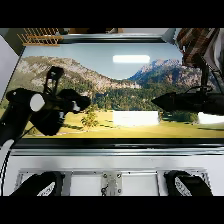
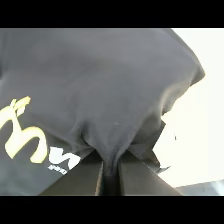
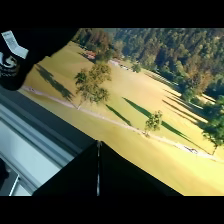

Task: Fold the clothes and pants, and hang the long-sleeved shirts on hangers.

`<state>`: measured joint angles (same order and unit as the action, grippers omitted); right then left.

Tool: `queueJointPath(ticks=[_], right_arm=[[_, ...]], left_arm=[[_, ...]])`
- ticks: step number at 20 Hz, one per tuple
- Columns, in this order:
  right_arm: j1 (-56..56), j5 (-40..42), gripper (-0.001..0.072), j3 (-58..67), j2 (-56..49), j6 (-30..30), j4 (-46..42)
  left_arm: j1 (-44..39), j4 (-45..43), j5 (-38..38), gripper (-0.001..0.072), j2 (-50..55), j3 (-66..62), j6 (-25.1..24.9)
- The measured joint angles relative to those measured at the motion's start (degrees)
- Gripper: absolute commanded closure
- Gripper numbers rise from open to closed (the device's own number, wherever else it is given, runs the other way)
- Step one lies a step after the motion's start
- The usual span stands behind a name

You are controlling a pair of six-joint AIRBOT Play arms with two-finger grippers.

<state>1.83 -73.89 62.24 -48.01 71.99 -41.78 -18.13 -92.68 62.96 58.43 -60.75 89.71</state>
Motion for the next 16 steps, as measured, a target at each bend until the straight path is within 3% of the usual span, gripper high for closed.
queueJointPath(ticks=[5,6,7,11,16], right_arm=[[0.31,2.19,0.0697,0.0,0.0,-0.02,3.37],[0.5,2.73,0.0697,0.0,0.0,-0.02,3.69],[0.74,3.21,0.0697,0.0,0.0,0.0,3.93],[2.1,4.46,0.0697,0.0,-0.02,0.0,4.35],[2.84,4.74,0.0697,0.0,0.0,0.0,4.5]], left_arm=[[-18.82,3.23,-7.43,0.0698,-0.48,1.03,2.51],[-21.35,3.41,-8.44,0.0472,1.2,0.11,3.04],[-23.17,3.82,-9.2,0.0157,2.95,-1.09,3.52],[-22.14,4.24,-7.56,0.0151,8.09,-7.48,5.35],[0.09,4.2,-5.16,0.0151,3.45,-3.82,8.68]])
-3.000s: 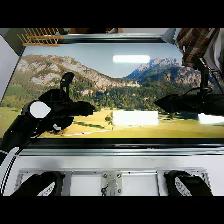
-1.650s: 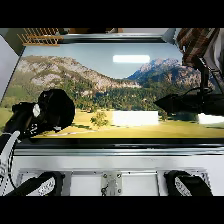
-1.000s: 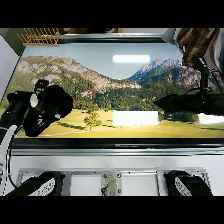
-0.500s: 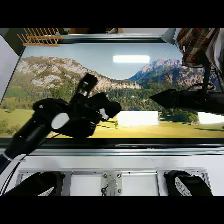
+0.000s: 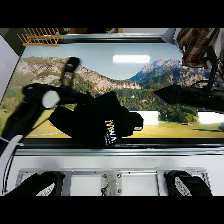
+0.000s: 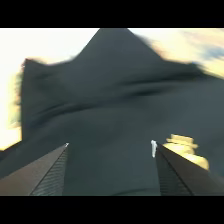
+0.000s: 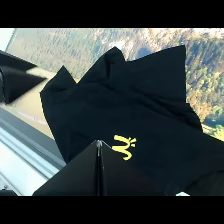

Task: Fold the clothes and pants, and hang the long-sleeved shirts on hangers.

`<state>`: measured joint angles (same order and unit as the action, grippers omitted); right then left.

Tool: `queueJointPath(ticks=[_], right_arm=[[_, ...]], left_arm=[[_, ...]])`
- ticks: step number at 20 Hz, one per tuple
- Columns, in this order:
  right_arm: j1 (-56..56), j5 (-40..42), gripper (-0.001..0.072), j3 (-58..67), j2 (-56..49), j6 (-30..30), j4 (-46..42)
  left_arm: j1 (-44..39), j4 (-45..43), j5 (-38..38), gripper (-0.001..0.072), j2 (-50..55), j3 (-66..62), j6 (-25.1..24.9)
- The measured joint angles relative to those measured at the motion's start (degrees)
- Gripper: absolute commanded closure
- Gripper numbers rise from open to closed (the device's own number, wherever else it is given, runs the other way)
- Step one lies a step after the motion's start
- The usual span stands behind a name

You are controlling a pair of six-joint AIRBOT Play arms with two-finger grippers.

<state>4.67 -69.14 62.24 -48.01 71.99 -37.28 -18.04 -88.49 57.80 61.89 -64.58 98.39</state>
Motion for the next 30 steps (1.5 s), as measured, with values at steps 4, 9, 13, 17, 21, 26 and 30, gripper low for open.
queueJointPath(ticks=[4,9,13,17,21,26,30], right_arm=[[0.13,0.15,0.0697,0.0,-0.02,0.0,0.02],[0.13,0.15,0.0697,-0.02,-0.02,0.0,0.04],[0.13,0.15,0.0697,0.0,-0.02,0.0,0.04],[0.13,0.15,0.0697,0.0,-0.02,0.0,0.07],[0.13,0.15,0.0697,0.0,-0.02,0.0,0.07],[0.13,0.15,0.0696,0.0,-0.2,0.0,0.07],[0.13,0.33,0.0184,0.02,-2.47,0.0,0.04]], left_arm=[[23.87,2.23,-0.24,0.0151,-3.87,12.04,2.4],[45.11,12.48,-3.34,0.0151,-0.24,21.77,0.5],[51.12,24.33,-5.49,0.0151,6.51,23.85,-4.85],[49.79,30.34,-8.66,0.0151,11.47,24.41,-7.02],[45.42,32.24,-12.07,0.0151,13.88,24.52,-7.65],[40.28,33.2,-15.26,0.06,15.91,23.61,-7.87],[38.58,32.68,-14.36,0.07,16.59,19.19,-8.11]])
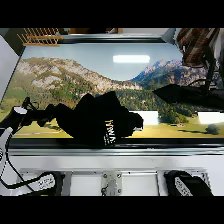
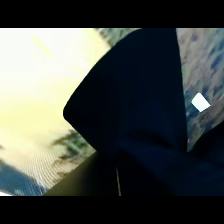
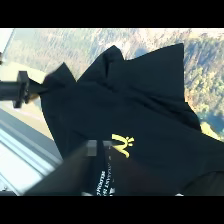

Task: Fold the clothes and pants, and hang the long-sleeved shirts on hangers.

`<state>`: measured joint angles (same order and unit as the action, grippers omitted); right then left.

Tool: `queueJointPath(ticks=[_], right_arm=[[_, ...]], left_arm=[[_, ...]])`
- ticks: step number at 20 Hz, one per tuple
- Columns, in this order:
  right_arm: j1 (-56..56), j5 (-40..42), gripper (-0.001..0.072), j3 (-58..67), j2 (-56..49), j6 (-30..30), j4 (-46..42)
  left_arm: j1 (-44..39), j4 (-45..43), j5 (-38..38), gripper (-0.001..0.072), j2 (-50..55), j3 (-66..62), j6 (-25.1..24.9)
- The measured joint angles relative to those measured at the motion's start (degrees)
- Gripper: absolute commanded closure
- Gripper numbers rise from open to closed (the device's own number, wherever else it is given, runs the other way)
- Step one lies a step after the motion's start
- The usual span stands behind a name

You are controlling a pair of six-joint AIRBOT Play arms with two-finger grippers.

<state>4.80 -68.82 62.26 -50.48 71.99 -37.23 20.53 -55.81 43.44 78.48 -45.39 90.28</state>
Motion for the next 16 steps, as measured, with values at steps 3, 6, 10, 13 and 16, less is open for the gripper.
queueJointPath(ticks=[3,6,10,13,16], right_arm=[[0.0,0.61,0.0181,0.0,-5.86,-0.81,-1.2],[-0.24,3.17,0.021,-0.02,-15.1,-5.25,-2.49],[-2.62,8.55,0.021,-0.02,-29.07,-11.85,-3.06],[-5.73,11.04,0.021,-0.02,-37.09,-14.71,-3.21],[-9.49,12.24,0.021,-0.02,-41.44,-15.87,-4.44]], left_arm=[[-0.37,-0.07,3.17,0.07,0.07,-5.01,-1.77],[-0.48,-0.09,6.45,0.07,0.07,-9.18,-2.8],[-0.59,-0.07,8.68,0.07,0.09,-11.47,-3.37],[-0.57,-0.07,9.51,0.07,0.09,-12.0,-3.41],[-0.57,-0.04,9.81,0.07,0.09,-12.2,-3.45]])
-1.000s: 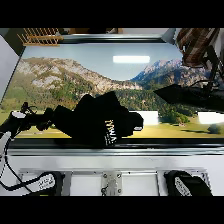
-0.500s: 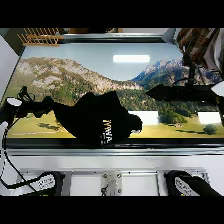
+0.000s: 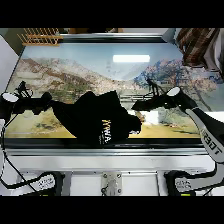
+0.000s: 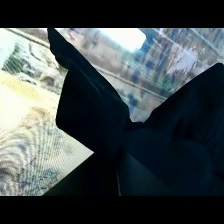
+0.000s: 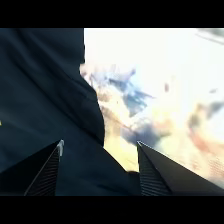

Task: Fold the clothes and pants, and hang the long-sleeved shirts on hangers.

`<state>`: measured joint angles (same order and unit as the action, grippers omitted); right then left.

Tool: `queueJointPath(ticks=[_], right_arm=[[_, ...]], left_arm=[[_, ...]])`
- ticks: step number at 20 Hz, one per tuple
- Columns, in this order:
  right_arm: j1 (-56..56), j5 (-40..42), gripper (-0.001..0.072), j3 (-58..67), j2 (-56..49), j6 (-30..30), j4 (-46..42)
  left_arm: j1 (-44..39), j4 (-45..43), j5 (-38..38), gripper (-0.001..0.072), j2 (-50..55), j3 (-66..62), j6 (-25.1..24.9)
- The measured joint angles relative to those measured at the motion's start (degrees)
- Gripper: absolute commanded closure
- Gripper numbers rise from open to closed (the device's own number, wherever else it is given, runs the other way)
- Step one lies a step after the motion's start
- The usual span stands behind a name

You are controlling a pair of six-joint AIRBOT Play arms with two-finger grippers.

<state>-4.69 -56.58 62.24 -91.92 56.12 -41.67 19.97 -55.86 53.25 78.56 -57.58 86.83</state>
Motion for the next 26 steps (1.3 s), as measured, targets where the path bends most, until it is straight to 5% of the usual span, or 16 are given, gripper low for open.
queueJointPath(ticks=[5,6,8,9,15,26], right_arm=[[-5.75,2.27,0.021,0.02,-3.19,-0.66,-0.83],[-6.6,2.67,0.0281,0.04,-3.43,-0.68,-0.72],[-7.91,3.28,0.0644,0.02,-3.85,-0.72,-0.83],[-8.31,3.3,0.0698,0.04,-3.89,-0.83,-0.79],[-6.36,2.58,0.0699,5.55,2.71,-0.85,-1.27],[-1.07,0.52,0.07,24.37,41.94,5.38,-1.29]], left_arm=[[0.0,0.02,0.22,0.07,0.0,-0.07,-0.15],[0.0,0.02,0.33,0.07,0.0,-0.07,-0.15],[0.0,0.04,0.33,0.07,0.0,-0.09,-0.15],[0.0,0.04,0.33,0.07,0.0,-0.07,-0.13],[0.07,0.0,-0.9,0.07,-6.01,-2.4,-0.11],[-9.44,0.15,-1.55,0.07,-38.23,-29.62,-0.11]])
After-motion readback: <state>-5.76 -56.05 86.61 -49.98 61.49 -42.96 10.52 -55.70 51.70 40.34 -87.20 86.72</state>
